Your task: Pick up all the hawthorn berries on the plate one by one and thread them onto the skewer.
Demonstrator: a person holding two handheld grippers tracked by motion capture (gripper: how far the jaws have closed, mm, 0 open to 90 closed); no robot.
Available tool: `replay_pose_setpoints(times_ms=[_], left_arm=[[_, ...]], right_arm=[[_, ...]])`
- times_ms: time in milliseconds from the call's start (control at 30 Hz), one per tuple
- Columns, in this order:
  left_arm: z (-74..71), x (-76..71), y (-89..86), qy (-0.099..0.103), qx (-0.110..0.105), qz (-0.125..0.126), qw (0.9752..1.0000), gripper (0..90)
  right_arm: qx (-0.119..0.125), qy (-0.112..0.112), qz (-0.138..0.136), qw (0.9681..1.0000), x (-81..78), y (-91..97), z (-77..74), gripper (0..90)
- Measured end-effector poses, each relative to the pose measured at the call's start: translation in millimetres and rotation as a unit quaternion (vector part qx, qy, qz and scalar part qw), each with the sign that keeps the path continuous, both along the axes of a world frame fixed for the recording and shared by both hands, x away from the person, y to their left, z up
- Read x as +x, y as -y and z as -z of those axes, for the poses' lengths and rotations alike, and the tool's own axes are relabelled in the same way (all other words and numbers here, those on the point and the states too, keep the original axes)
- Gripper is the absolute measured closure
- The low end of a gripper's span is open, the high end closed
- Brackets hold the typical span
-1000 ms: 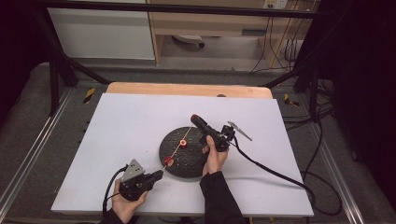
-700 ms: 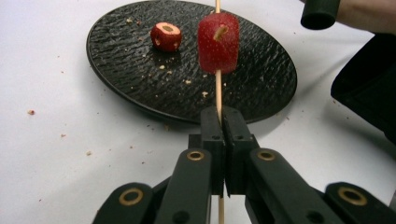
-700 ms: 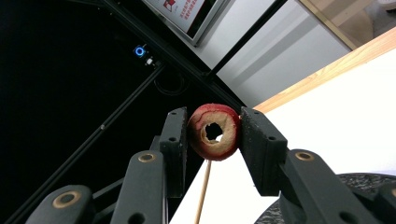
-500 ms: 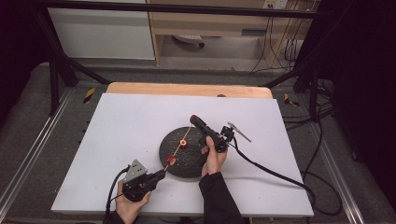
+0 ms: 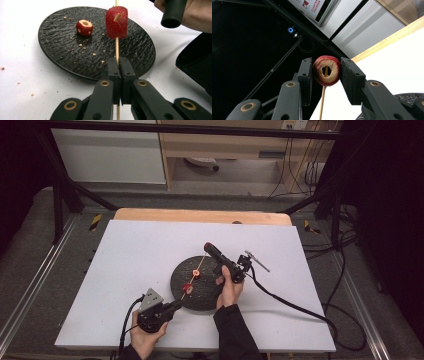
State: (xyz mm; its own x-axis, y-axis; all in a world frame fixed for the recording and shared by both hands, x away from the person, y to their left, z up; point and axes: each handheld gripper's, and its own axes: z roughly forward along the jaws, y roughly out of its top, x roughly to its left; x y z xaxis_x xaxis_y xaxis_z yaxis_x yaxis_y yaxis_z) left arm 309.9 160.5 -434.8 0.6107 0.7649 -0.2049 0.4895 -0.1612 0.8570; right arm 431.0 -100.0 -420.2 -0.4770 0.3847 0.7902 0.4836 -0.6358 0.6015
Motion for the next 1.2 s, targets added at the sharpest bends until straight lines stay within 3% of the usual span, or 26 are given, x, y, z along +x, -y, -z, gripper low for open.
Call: replay_pose_setpoints(times_ms=[533,700,1200], left_arm=[[-1.5,-2.4,13.5,-0.009,-0.023,-0.028,0.9993,88.6],[-6.5,4.5,17.8,-0.008,-0.024,-0.028,0.9993,88.6],[-19.8,30.8,29.2,-0.004,-0.026,-0.026,0.9993,88.6]], right_arm=[[0.01,0.015,0.009,0.9998,-0.1,-1.5,2.6,63.8],[0.007,0.005,-0.003,1.0,-1.8,-3.3,6.0,63.8],[-0.006,0.006,-0.016,0.9998,-7.3,-4.4,6.1,63.8]])
